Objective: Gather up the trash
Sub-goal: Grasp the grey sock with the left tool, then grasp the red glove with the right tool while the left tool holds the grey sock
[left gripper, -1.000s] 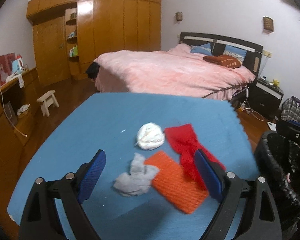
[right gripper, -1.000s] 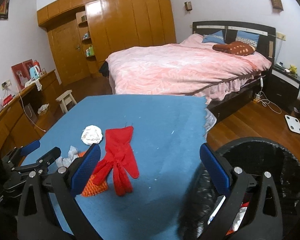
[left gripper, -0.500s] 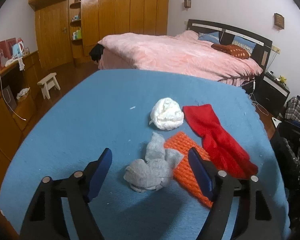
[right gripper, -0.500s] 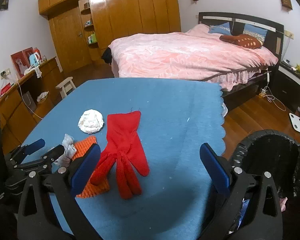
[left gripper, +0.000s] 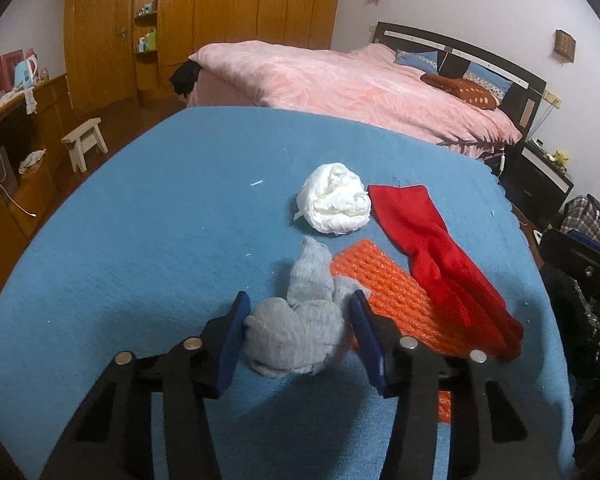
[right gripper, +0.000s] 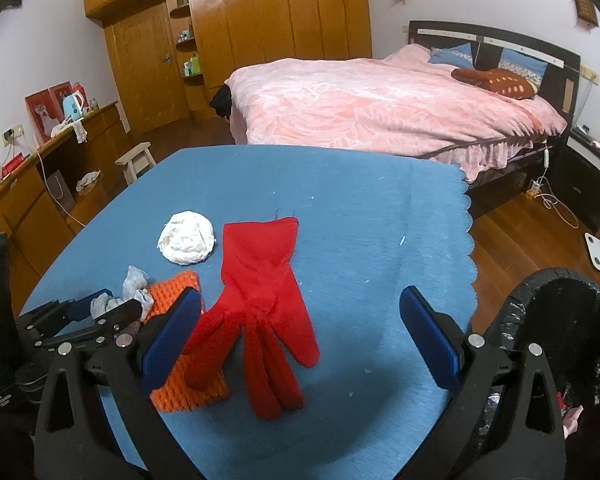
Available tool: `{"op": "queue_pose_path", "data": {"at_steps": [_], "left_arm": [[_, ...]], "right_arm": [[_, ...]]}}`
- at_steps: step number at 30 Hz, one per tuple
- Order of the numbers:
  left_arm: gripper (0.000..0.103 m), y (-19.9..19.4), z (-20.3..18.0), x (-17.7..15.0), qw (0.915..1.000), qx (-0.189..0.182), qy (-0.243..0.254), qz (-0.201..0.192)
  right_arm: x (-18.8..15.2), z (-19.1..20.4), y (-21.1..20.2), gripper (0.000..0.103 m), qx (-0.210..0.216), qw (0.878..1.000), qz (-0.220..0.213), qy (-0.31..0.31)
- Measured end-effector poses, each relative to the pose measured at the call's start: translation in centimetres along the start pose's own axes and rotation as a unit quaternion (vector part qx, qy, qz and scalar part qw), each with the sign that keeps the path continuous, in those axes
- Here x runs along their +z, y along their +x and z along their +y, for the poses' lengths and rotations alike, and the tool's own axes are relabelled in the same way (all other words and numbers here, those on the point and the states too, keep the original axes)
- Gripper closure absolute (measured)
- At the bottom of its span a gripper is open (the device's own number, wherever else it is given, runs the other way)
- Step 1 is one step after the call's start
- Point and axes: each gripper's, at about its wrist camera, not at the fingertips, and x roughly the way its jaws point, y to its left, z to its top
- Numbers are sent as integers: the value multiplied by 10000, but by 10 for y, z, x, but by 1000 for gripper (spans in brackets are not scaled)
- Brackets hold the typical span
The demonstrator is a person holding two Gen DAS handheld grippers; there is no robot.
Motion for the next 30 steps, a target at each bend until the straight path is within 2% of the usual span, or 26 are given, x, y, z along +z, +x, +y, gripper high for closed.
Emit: {"op": "queue_pose_path", "data": {"at_steps": [6,20,30], "left_arm": [[60,-5,2,-1,9999,-37,-68,-97],[60,-24,12,28,9983,84,-167,-544],[60,-15,20,36,9981,175,-138,-574]], "right_arm": [[0,4,7,6,17,10000,59,-43],[3,14,29,6,17,9999,123,-60],[7,23,63,7,94,9991,385,-141]]}}
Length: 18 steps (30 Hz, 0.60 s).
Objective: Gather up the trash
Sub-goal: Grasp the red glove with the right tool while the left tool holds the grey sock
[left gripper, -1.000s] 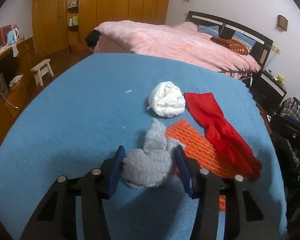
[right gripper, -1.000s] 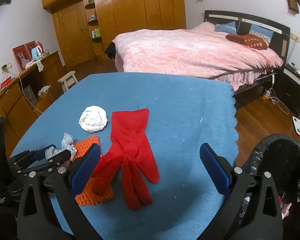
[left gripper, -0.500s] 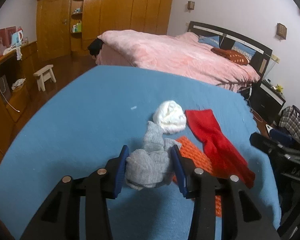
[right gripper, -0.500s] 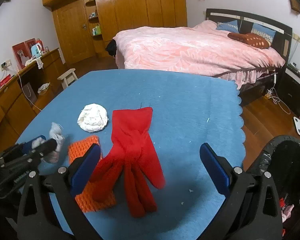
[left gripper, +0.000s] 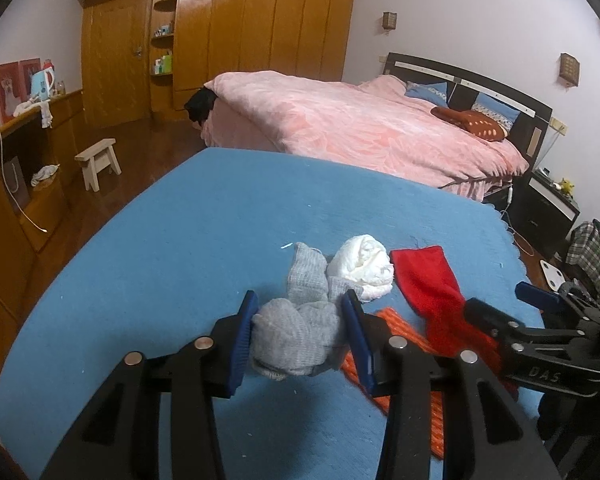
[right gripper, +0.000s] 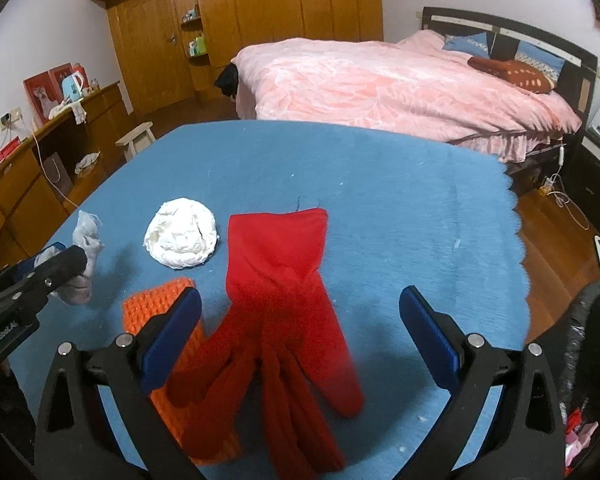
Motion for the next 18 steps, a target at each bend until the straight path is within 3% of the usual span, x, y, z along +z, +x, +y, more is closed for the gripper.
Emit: {"op": "queue_pose_path", "data": {"at_steps": [6,9,14,18], "left_arm": [[60,4,7,1,10000,45,-51,4],[60,6,8,1,10000,54,-64,21],[60,7,10,0,9999,58,-73,46],[60,7,11,-1,9999,53,-76,51]], "right_arm": [[3,14,14,7,3,9997,168,-162],[2,20,18,13,73,9996,217,-176],[0,21,26,26,142,9990,382,-161],[-2,16,31,52,265,9978,601,-75]]}}
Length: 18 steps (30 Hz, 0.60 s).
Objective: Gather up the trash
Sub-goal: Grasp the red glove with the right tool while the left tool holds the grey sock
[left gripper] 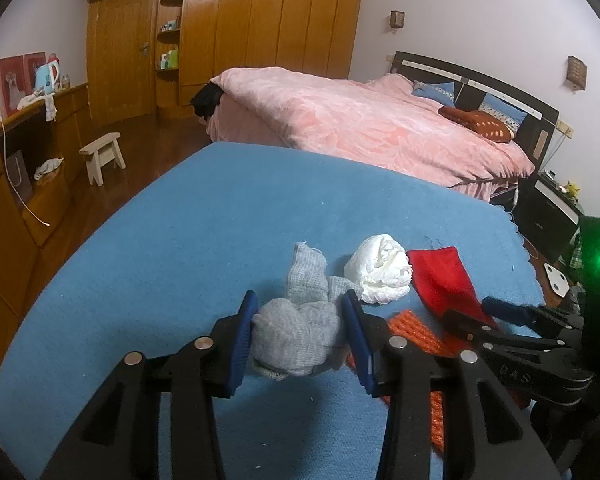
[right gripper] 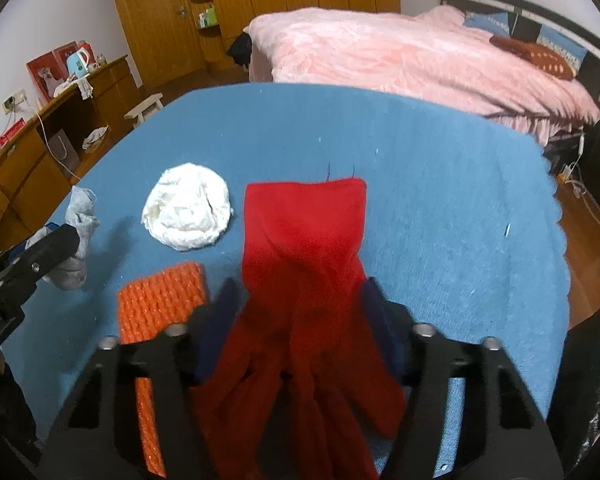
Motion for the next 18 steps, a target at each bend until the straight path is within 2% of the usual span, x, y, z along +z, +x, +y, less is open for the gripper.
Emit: {"op": "queue_pose_path", "data": {"at_steps": [2,3,4,6,9,18], "left_arm": [[60,0,0,0,10000,-1,5,-5],[60,-1,0,0,10000,-7,11,-9],[60,-1,-1,-1,10000,-13,18,-13],[60,-2,-2,-1,10000,-28,26,-25],[60,-5,-7,1,10000,-41,41,-54],[60,-19,-26,9,9997,-103,123,-170]], "right_arm": [[-1,-1,-2,68,23,10000,-11,-5],[-2,-1,-2,80,41,10000,14,-25],[-2,-2,-3,87,72,10000,28,-22],[-2,-5,-7,93,155,9999,6,32],[-1,-8,-16,96,218,9997,-126,80],[11,-13,-53,97,334,9981,-510,115]]}}
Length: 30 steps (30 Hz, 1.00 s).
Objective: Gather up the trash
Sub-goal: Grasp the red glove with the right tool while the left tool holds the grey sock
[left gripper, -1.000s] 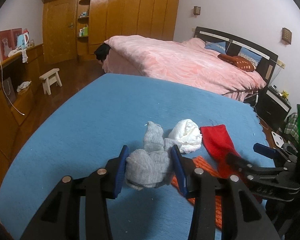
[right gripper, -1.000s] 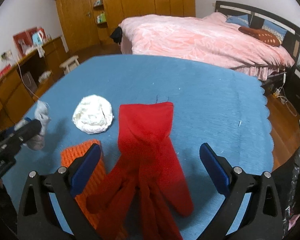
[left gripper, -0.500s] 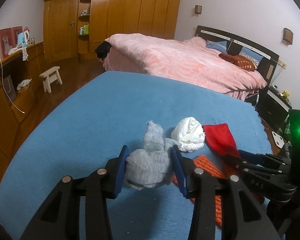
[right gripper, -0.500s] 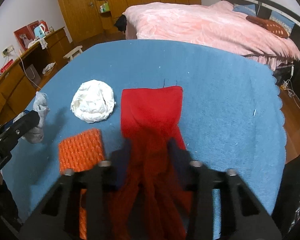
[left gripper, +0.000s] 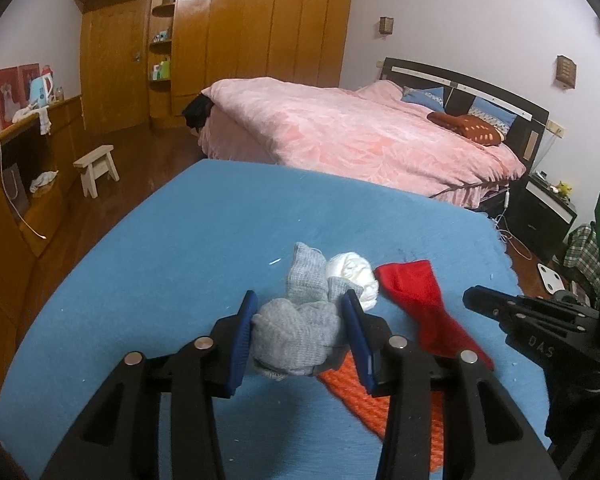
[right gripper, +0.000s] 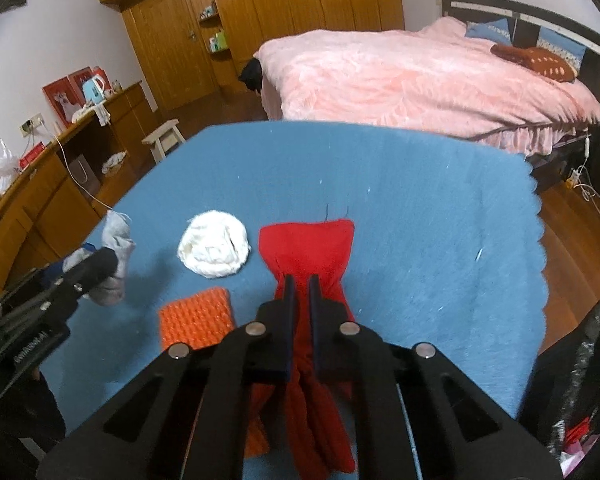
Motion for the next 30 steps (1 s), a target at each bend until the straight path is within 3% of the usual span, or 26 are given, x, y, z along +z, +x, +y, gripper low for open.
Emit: {"op": "queue_pose_path", "data": {"at_steps": [5,9,11,13,19,24,26,28,30], "left_arm": [[60,-3,-8,2,10000,-49,41,-33],[60,-1,-8,0,10000,-32,53,-4],[60,2,-6,-2,10000,-2,52,35],[60,5,-5,-4,10000,19,47,66],[60,13,2,-7,9999,66,27,123],[60,17,7,-9,9998,67,-10,165],[60,17,7,-10,9998,61,-9,177],[60,18,6,-10,9998,54,-6,192],[60,17,6,-9,9998,46,-4,186]], "right_arm": [[2,-5,-1,92,-77,10000,32,25],[-2,-7,8,65,-138,9998,115,60],[-4,-5,12,62,-150,9998,146,33],[-6,-3,20,48,-175,9997,195,4],[-8,1,42,39,-252,9990,374,4],[-13,3,56,44,-296,9979,581,-13],[-13,4,55,59,-324,9977,587,-84],[-13,3,55,85,-315,9975,630,-105],[-12,0,54,95,-275,9972,687,-64]]}}
